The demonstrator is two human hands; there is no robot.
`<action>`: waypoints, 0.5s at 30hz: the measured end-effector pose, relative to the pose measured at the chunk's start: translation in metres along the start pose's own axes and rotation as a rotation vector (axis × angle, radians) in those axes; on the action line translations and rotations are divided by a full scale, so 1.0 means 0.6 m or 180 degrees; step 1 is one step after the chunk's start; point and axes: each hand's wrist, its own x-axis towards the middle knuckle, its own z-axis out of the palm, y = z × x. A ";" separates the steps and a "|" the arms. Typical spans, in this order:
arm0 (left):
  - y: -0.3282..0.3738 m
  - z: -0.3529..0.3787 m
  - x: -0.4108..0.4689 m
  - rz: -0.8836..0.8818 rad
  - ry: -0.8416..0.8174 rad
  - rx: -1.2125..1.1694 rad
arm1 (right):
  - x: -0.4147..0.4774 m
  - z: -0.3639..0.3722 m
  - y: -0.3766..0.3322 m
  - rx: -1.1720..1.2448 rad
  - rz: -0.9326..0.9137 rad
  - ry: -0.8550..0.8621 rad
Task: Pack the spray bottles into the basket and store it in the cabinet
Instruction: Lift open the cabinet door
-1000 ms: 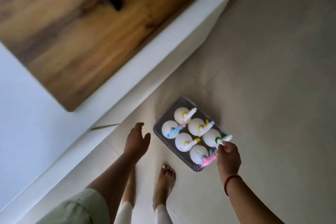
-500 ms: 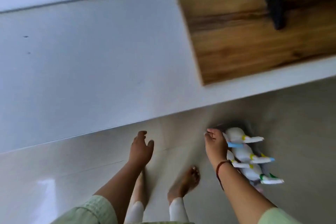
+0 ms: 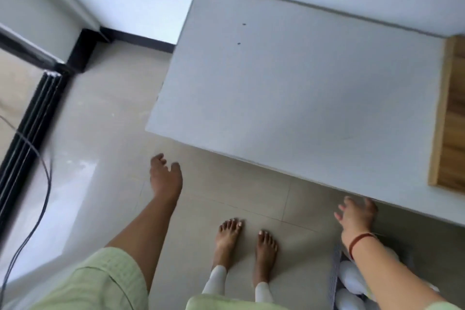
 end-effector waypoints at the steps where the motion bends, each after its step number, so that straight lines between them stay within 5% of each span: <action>1: 0.005 -0.016 0.015 -0.0003 0.0121 -0.0131 | 0.000 0.006 -0.006 -0.0035 0.0027 0.0034; 5: 0.030 -0.053 0.061 0.0096 0.0247 -0.0420 | 0.007 0.012 -0.020 -0.0076 0.0258 0.0146; 11: 0.064 -0.053 0.087 0.0449 -0.0451 -0.0517 | 0.019 0.010 -0.027 -0.0295 0.0251 0.0028; 15: 0.074 -0.040 0.092 0.0341 -0.0390 -0.0666 | 0.017 0.002 -0.029 -0.0289 0.0218 0.0059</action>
